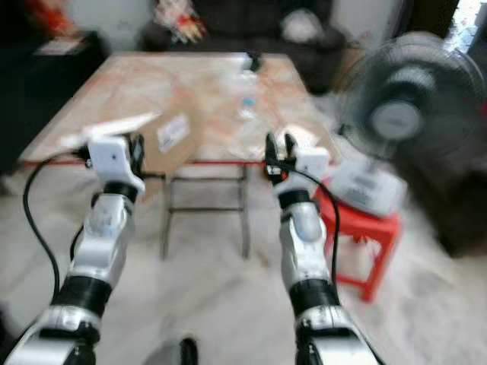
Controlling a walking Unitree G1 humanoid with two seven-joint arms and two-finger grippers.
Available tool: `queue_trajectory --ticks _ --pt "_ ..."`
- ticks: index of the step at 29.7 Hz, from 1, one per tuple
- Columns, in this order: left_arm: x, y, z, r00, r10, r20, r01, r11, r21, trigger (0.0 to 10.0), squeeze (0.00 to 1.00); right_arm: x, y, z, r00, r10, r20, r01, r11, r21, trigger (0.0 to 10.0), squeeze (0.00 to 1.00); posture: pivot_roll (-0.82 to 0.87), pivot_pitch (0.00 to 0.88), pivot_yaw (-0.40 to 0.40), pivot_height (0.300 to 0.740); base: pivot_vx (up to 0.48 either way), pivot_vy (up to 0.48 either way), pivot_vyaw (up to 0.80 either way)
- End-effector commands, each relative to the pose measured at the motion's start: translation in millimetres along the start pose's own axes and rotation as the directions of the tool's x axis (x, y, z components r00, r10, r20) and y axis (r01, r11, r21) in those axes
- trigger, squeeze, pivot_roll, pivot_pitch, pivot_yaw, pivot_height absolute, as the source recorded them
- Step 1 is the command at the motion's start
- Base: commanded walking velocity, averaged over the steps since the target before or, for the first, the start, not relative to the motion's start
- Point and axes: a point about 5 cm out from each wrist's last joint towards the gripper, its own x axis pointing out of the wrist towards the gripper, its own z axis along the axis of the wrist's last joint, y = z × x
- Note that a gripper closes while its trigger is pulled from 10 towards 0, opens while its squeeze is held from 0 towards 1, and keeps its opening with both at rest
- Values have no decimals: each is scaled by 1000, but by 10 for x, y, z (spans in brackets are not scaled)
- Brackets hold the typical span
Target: Picking trash to rubbish bin
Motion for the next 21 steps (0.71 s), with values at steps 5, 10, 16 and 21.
queue_trajectory --ticks 5,10,16,21 --pt "24 -100 -72 997 -56 -46 57 998 14 10000 0 -47 -122 -84 998 -46 -51 46 999 2 10000 0 11 0 -6 740 0 0 0" --pt "-112 -6 -431 974 -64 -217 73 997 31 10000 0 -264 -240 -384 976 -96 -198 104 994 33 10000 0 11 0 -9 740 0 0 0" --pt "-496 241 -937 886 -16 -463 47 997 54 10000 0 -823 -459 -879 856 -207 -474 265 962 58 10000 0 10 0 -16 740 0 0 0" --pt "-810 348 -1215 787 -17 -617 108 988 111 10000 0 -1309 -516 -1165 719 -232 -655 303 953 -6 10000 0 15 7 -21 740 0 0 0"
